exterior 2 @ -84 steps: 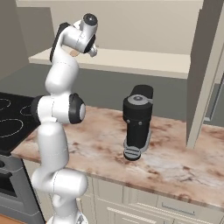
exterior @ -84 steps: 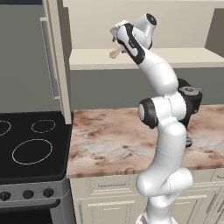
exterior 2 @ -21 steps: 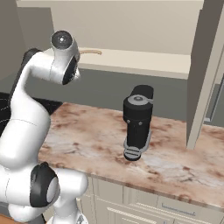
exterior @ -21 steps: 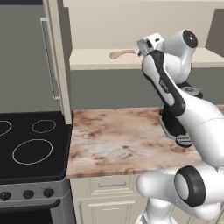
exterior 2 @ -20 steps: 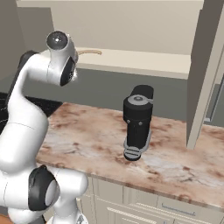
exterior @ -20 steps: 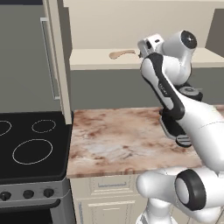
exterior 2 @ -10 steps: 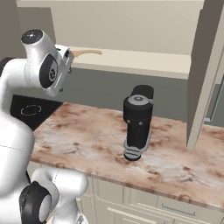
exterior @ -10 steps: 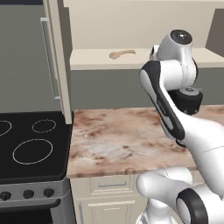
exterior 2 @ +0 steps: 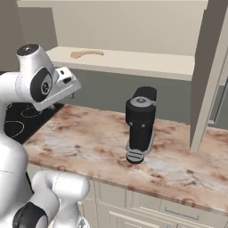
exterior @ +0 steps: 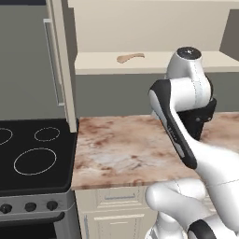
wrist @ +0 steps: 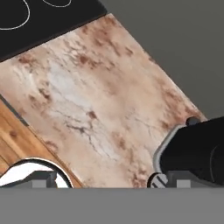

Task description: Organize the utensils by type. Pick up the wooden spoons from the counter and place them in the open cabinet. Then pick up the metallic utensils from the counter and place them in the open drawer.

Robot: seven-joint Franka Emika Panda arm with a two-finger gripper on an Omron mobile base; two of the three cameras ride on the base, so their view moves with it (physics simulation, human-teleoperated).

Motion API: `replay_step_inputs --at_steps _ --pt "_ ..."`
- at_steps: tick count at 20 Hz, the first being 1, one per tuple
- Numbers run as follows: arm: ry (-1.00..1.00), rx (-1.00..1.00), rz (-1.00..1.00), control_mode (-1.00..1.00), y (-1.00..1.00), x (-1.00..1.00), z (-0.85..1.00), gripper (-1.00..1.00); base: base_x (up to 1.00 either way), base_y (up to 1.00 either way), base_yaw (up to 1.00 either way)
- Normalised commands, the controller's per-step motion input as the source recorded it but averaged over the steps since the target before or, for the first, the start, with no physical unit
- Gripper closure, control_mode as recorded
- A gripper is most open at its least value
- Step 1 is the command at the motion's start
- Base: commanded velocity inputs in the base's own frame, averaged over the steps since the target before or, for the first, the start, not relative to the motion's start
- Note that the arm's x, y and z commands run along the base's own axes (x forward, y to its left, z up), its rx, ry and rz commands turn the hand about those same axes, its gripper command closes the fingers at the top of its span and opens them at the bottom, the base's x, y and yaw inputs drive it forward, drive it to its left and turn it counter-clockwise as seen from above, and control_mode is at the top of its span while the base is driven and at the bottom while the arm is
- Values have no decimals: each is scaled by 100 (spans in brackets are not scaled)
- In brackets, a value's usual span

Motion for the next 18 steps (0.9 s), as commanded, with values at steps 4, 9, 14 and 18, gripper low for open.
replay_step_inputs --at_steps 4,9,14,18 --pt "5 34 -57 -100 0 -38 -73 -100 0 0 0" --pt "0 39 -37 -100 0 -26 -59 -100 0 0 0" --pt "1 25 -23 -100 0 -5 -40 -100 0 0 0" --pt "1 10 -7 -100 0 0 -10 -100 0 0 0"
